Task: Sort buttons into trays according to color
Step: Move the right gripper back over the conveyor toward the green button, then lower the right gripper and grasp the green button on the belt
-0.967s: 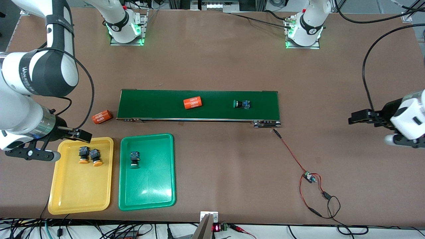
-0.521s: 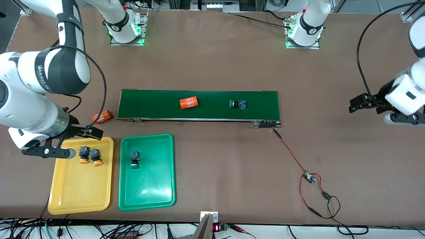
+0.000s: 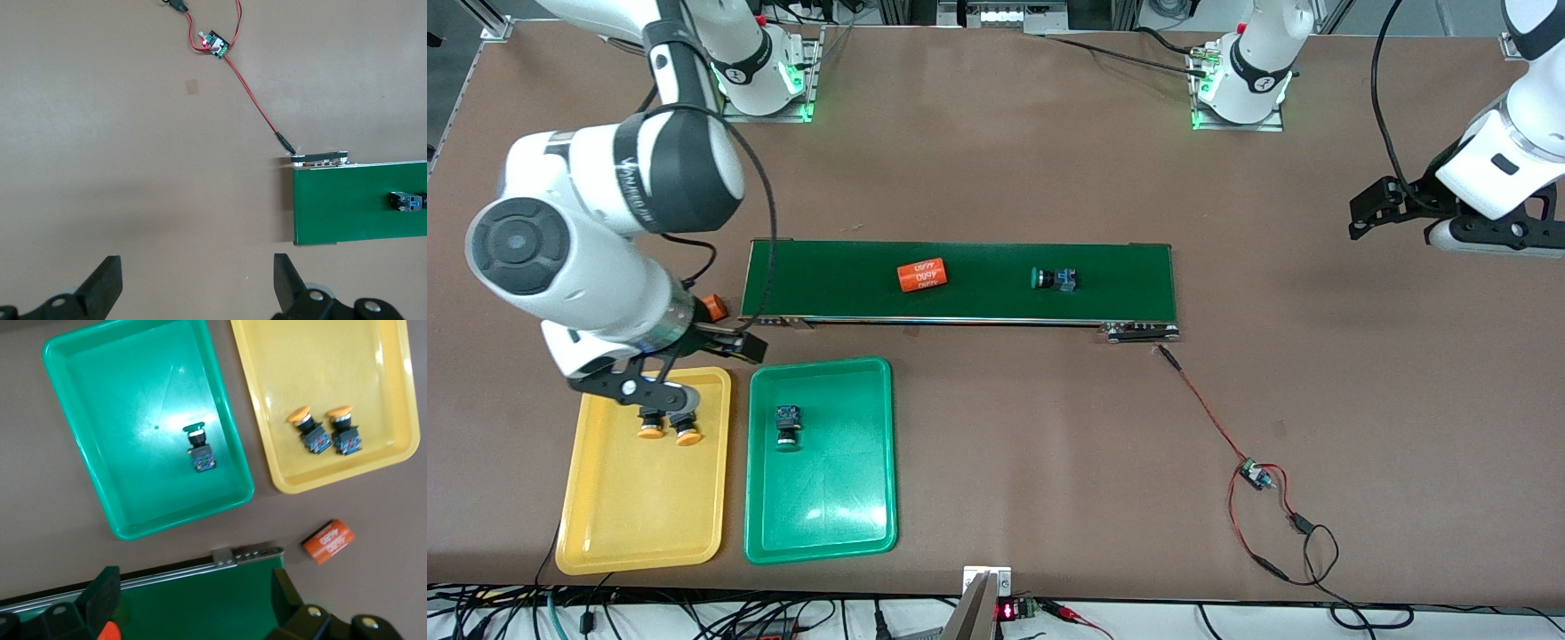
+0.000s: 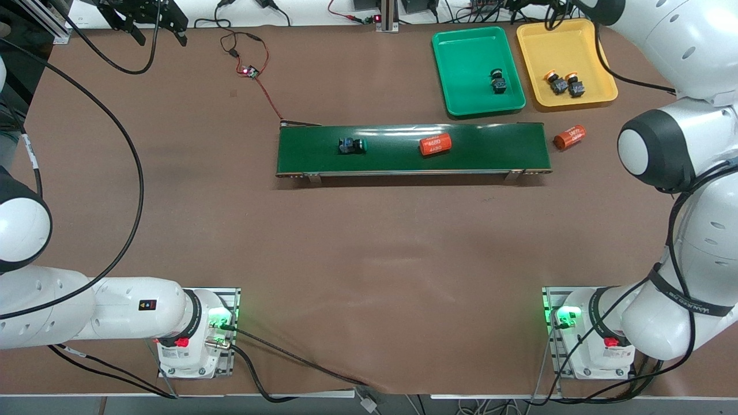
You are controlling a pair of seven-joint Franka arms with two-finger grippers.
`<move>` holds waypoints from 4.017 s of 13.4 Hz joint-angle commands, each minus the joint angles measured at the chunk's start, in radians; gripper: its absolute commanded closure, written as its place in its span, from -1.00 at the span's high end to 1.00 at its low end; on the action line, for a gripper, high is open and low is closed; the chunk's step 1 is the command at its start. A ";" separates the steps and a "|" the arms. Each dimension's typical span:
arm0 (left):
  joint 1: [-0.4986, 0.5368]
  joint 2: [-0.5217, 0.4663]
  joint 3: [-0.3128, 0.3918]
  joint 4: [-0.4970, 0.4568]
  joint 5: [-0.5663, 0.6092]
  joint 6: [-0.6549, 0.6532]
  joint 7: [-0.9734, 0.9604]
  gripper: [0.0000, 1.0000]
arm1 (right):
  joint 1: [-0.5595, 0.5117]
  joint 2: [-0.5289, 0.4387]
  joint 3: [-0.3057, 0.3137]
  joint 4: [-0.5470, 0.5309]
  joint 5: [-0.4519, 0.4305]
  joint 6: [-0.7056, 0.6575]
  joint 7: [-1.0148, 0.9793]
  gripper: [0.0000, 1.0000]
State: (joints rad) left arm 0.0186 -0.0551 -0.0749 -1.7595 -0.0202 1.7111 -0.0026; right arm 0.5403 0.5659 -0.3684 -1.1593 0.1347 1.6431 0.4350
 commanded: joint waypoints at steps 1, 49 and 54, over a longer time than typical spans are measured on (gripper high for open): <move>-0.011 0.004 0.006 0.021 -0.006 -0.008 0.010 1.00 | 0.047 -0.015 0.000 -0.033 -0.007 -0.003 0.108 1.00; -0.011 0.026 0.004 0.051 -0.007 -0.013 0.004 1.00 | 0.512 0.259 0.005 -0.172 0.163 0.277 1.461 0.40; -0.011 0.026 0.004 0.051 -0.007 -0.013 0.004 1.00 | 0.501 0.258 0.005 -0.169 0.166 0.317 1.433 -0.93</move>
State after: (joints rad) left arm 0.0140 -0.0426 -0.0752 -1.7393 -0.0202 1.7129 -0.0026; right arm 1.0387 0.8296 -0.3579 -1.3212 0.2891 1.9340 1.8618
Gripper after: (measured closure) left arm 0.000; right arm 0.471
